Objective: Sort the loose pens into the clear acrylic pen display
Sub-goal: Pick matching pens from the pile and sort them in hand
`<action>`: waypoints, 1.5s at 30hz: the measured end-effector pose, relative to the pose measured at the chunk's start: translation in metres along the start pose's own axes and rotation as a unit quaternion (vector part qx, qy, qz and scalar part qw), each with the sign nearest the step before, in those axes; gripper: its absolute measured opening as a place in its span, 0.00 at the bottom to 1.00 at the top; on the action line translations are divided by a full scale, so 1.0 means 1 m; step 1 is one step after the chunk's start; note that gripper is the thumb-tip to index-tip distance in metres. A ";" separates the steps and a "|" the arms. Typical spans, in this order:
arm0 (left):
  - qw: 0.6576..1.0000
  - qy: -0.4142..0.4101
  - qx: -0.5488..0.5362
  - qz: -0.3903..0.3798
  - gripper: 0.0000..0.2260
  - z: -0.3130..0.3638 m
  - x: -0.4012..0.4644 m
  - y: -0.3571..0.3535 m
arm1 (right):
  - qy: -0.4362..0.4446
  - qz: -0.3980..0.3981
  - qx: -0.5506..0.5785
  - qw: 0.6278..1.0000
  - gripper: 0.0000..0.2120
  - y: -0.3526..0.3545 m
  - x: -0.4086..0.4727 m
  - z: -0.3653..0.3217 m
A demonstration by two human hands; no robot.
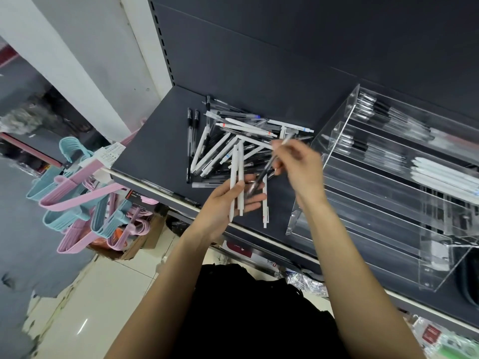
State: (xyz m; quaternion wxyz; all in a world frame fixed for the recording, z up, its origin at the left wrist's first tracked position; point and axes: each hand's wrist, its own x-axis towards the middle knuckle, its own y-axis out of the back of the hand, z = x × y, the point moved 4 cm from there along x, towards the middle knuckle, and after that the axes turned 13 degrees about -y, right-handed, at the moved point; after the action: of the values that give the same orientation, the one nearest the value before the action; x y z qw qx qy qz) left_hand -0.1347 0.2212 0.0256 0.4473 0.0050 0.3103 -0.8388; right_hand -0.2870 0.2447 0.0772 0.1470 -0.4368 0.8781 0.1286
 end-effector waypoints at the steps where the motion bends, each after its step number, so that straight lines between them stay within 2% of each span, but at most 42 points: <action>1: 1.000 -0.006 -0.013 0.013 0.13 0.001 0.000 0.004 | 0.021 0.030 0.056 0.998 0.04 0.008 -0.004 -0.005; 3: 0.998 -0.016 -0.046 0.033 0.13 0.003 0.000 0.010 | 0.060 0.045 0.097 0.992 0.05 0.015 -0.015 -0.011; 6: 0.995 -0.026 -0.086 0.037 0.13 0.007 0.001 0.010 | 0.103 0.042 0.041 0.993 0.08 0.004 -0.032 -0.003; 10: 0.992 -0.036 -0.116 0.034 0.14 0.011 0.002 0.003 | 0.157 0.078 -0.001 0.985 0.11 -0.013 -0.040 0.016; 15: 0.986 -0.026 -0.154 0.060 0.13 0.006 0.007 0.000 | 0.197 0.065 -0.150 0.967 0.07 -0.040 -0.048 0.032; 19: 0.973 -0.011 -0.207 0.104 0.13 -0.002 0.011 0.003 | 0.226 0.049 -0.357 0.905 0.12 -0.054 -0.045 0.050; 21: 0.972 -0.014 -0.201 0.123 0.12 -0.003 0.011 0.008 | 0.237 0.010 -0.380 0.894 0.15 -0.054 -0.048 0.052; 23: 0.982 -0.032 -0.137 0.129 0.09 -0.004 0.010 0.013 | 0.227 0.001 -0.309 0.924 0.14 -0.047 -0.047 0.042; 24: 0.988 -0.049 -0.070 0.127 0.09 -0.003 0.009 0.016 | 0.229 0.013 -0.283 0.931 0.12 -0.044 -0.043 0.033; 26: 0.986 -0.087 0.097 0.102 0.10 -0.001 0.007 0.020 | 0.231 0.023 -0.296 0.927 0.11 -0.044 -0.031 0.014; 28: 0.970 -0.109 0.208 0.056 0.10 0.000 0.005 0.020 | 0.190 -0.024 -0.341 0.920 0.15 -0.050 -0.015 0.000; 30: 0.956 -0.119 0.266 0.022 0.09 0.001 0.002 0.019 | 0.146 -0.073 -0.381 0.910 0.16 -0.055 -0.001 -0.006; 32: 0.943 -0.127 0.307 0.011 0.09 0.003 0.000 0.019 | 0.106 -0.109 -0.372 0.916 0.09 -0.057 0.007 -0.008; 35: 0.932 -0.116 0.344 0.025 0.10 0.003 0.000 0.028 | 0.063 -0.110 -0.227 0.966 0.05 -0.047 0.012 -0.020; 37: 0.954 -0.097 0.275 0.062 0.10 0.002 -0.002 0.035 | 0.066 -0.057 -0.102 0.991 0.04 -0.029 0.012 -0.034; 39: 0.985 -0.074 0.123 0.091 0.08 0.001 -0.004 0.035 | 0.063 -0.034 -0.028 0.997 0.05 -0.017 0.008 -0.037; 42: 0.992 -0.070 -0.031 0.101 0.07 0.002 -0.002 0.024 | 0.050 -0.019 -0.069 0.996 0.09 -0.019 -0.007 -0.016; 45: 0.988 -0.074 -0.089 0.104 0.06 0.004 0.005 0.009 | 0.067 0.041 -0.141 0.987 0.09 -0.030 -0.027 0.007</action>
State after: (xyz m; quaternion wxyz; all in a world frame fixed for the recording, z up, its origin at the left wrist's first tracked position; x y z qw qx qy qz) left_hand -0.1296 0.2122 0.0226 0.5526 -0.0642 0.3478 -0.7547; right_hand -0.2467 0.2494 0.0778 0.0195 -0.4248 0.8761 0.2269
